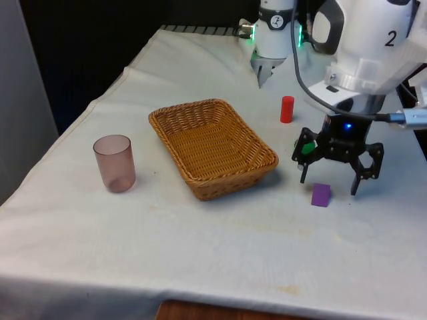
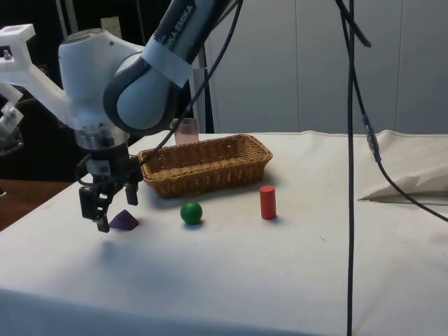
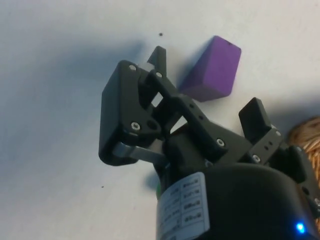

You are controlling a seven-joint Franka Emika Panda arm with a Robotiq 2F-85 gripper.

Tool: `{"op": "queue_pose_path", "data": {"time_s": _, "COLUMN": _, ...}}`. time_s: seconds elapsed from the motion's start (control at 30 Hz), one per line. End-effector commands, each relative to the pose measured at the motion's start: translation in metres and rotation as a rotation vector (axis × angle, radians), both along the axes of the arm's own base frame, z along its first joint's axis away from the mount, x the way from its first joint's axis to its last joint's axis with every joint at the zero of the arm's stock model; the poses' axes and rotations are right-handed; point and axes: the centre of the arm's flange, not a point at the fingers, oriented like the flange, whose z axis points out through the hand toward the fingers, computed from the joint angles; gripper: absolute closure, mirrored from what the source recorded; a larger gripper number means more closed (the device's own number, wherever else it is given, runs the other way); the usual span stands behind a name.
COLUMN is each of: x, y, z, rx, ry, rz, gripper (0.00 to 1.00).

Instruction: Pick up the triangular block and place it into the basket.

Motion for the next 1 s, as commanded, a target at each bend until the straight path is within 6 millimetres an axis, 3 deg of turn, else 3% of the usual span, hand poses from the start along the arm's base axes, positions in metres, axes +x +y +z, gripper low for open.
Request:
{"op": "queue_pose_path", "data": {"time_s": 0.0, "x": 0.001, "y": -0.002, "z": -0.001, "rx": 0.004, "ry": -0.009, "rz": -0.005, "gripper": 0.0}}
{"op": "queue_pose_path", "data": {"time_s": 0.2, "x": 0.001, "y": -0.005, "z": -0.001, "rx": 0.005, "ry": -0.012, "rz": -0.015, "gripper": 0.0}}
{"op": "queue_pose_path", "data": {"time_s": 0.33, "x": 0.002, "y": -0.005, "z": 0.0, "rx": 0.005, "ry": -0.014, "rz": -0.019, "gripper": 0.09}}
{"op": "queue_pose_path", "data": {"time_s": 0.43, "x": 0.002, "y": -0.005, "z": 0.0, "rx": 0.006, "ry": -0.015, "rz": -0.02, "gripper": 0.26}}
{"op": "queue_pose_path", "data": {"time_s": 0.47, "x": 0.002, "y": -0.005, "z": 0.0, "rx": 0.005, "ry": -0.015, "rz": -0.021, "gripper": 0.35}}
{"op": "queue_pose_path", "data": {"time_s": 0.67, "x": 0.002, "y": -0.006, "z": 0.0, "rx": 0.001, "ry": -0.007, "rz": -0.02, "gripper": 0.67}}
{"op": "queue_pose_path", "data": {"time_s": 0.83, "x": 0.002, "y": -0.005, "z": 0.0, "rx": 0.005, "ry": -0.017, "rz": -0.021, "gripper": 0.67}}
{"op": "queue_pose_path", "data": {"time_s": 0.93, "x": 0.004, "y": -0.007, "z": 0.016, "rx": 0.005, "ry": -0.019, "rz": -0.024, "gripper": 0.67}}
{"op": "queue_pose_path", "data": {"time_s": 0.97, "x": 0.004, "y": -0.007, "z": 0.009, "rx": 0.003, "ry": -0.019, "rz": -0.024, "gripper": 0.67}}
